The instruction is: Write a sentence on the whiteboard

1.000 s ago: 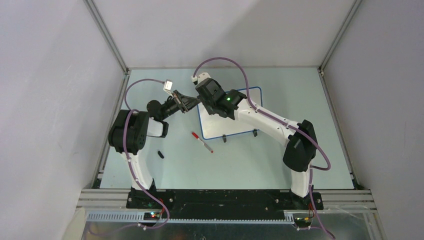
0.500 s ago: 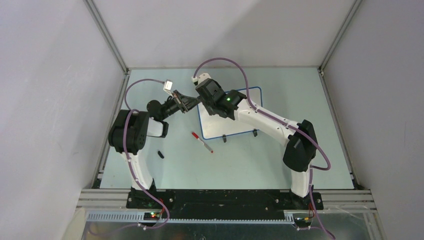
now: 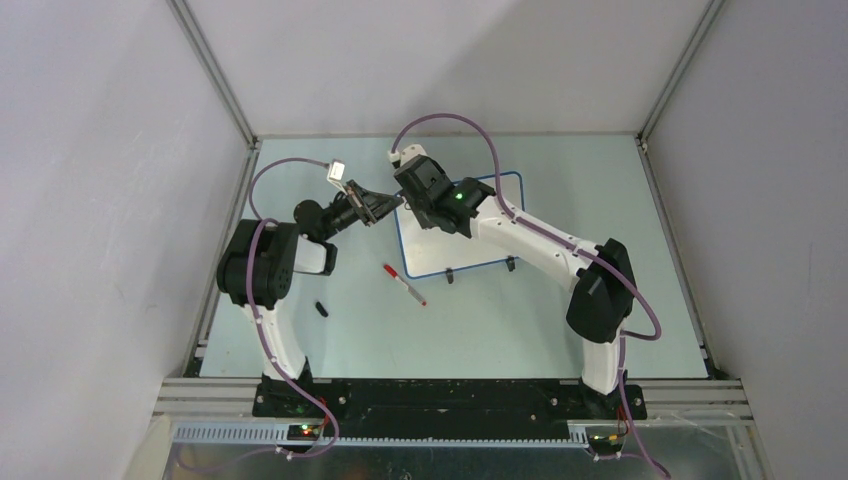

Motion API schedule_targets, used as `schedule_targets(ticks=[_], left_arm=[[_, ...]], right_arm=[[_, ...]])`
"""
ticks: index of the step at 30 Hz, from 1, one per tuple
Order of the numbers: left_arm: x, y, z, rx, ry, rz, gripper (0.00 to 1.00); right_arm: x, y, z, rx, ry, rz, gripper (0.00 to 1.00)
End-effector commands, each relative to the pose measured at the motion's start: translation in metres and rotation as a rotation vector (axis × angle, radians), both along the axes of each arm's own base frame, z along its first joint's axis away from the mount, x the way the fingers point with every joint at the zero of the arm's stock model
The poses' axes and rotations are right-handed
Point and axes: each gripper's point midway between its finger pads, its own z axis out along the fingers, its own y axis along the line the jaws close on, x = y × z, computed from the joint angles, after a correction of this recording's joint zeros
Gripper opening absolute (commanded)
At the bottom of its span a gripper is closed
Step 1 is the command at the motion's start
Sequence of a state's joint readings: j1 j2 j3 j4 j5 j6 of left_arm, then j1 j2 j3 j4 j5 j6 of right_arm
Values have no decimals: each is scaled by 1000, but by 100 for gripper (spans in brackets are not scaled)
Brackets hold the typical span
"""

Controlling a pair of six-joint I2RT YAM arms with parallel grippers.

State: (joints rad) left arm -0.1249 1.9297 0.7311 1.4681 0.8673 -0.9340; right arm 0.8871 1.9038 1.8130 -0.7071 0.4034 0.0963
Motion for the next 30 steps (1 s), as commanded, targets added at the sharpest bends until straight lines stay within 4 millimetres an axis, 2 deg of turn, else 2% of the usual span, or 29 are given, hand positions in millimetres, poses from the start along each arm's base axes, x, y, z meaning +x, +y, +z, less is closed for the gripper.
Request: schedule_targets(ticks=[1,18,30], left_arm=[[-10,-4,28,-1,-126,-18,5],[-10,-4,29,0,-129,-21,5],[-10,-4,29,1,-130,-20,5]], right_arm=[[15,-13,19,14,-55,-61,0],[19,0,31,33,-70,-39,0],[12,15,21,27,-43,2,0]])
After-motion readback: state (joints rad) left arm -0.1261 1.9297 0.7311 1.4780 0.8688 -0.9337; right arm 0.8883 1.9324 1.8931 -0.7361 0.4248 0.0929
